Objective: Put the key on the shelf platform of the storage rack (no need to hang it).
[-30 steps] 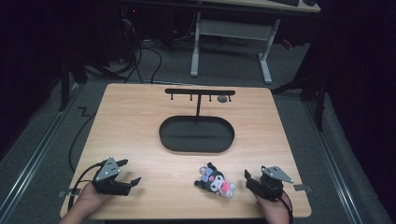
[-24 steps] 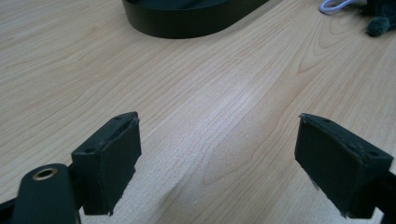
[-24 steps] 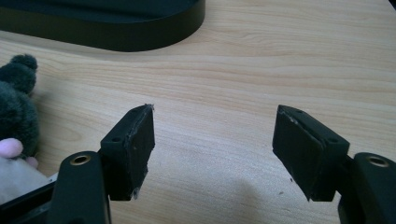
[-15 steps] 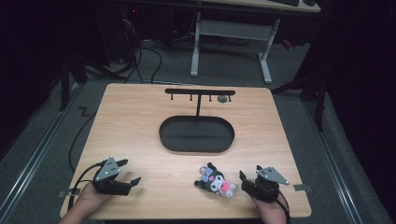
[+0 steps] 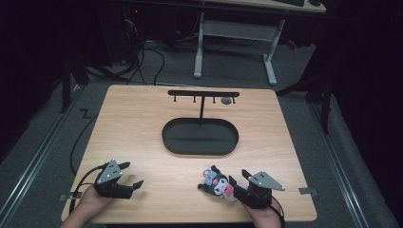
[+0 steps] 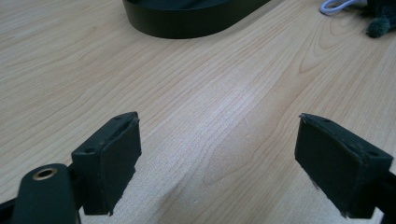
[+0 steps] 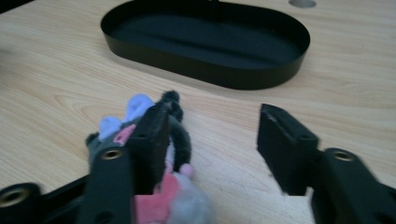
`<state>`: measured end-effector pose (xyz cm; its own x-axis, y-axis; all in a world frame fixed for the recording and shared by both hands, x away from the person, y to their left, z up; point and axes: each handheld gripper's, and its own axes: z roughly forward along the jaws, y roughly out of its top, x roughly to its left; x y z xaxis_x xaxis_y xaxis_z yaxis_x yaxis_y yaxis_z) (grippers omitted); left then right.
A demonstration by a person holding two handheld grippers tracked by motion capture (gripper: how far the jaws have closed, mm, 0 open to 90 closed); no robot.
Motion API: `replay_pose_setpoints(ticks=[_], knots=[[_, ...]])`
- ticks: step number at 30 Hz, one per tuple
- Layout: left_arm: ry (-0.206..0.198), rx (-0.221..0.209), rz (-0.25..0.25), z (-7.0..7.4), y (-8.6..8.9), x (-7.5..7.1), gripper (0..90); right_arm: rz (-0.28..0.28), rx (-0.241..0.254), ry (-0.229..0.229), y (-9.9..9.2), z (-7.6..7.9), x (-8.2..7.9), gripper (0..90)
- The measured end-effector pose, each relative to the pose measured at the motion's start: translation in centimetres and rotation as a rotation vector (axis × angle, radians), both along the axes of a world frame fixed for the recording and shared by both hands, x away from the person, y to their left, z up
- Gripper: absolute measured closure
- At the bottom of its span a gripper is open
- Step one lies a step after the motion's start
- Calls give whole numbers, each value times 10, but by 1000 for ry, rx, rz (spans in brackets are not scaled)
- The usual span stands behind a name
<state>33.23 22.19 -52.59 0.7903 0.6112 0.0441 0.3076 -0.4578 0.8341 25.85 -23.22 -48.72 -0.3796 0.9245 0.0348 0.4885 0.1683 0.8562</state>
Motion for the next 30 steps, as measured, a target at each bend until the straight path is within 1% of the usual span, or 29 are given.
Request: replay_pose_setpoints(ticks=[1,3,4,5,6,7,9,10,11,14,16,18,20,22,23,25,27,28,30], knots=[[0,0,0,0,0,0,155,21,8,-2,3,1,-1,538],[0,-1,1,0,0,0,155,34,19,0,6,0,-2,598],[0,-1,1,0,0,0,154,47,18,1,8,0,-2,643],[0,-1,1,0,0,0,155,47,18,1,8,0,-2,643],[0,0,1,0,0,0,155,50,19,-1,10,0,-3,714],[0,0,1,0,0,0,154,68,17,-12,12,0,-4,827],[0,-1,1,0,0,0,155,99,32,0,15,-1,-4,895],[0,-1,1,0,0,0,154,121,35,10,17,-2,-4,898],[0,-1,1,0,0,0,154,121,35,10,17,-2,-4,898],[0,-1,1,0,0,0,155,202,2,42,28,-8,-4,899],[0,-1,1,0,0,0,155,259,-17,61,40,-14,-6,900],[1,-1,1,0,0,0,155,295,-37,79,48,-18,-7,900],[1,-2,1,0,0,0,155,319,-60,92,54,-21,-8,899],[2,-2,0,0,0,0,154,325,-67,97,57,-23,-8,899],[1,-3,0,0,0,0,154,329,-82,100,59,-25,-8,899],[1,-2,0,0,0,0,154,328,-83,102,59,-25,-7,899],[1,-2,0,0,0,0,154,317,-90,104,58,-26,-7,899],[1,-3,0,0,0,0,154,301,-91,102,55,-26,-6,899],[1,-3,0,0,0,0,155,294,-94,101,54,-26,-6,899]])
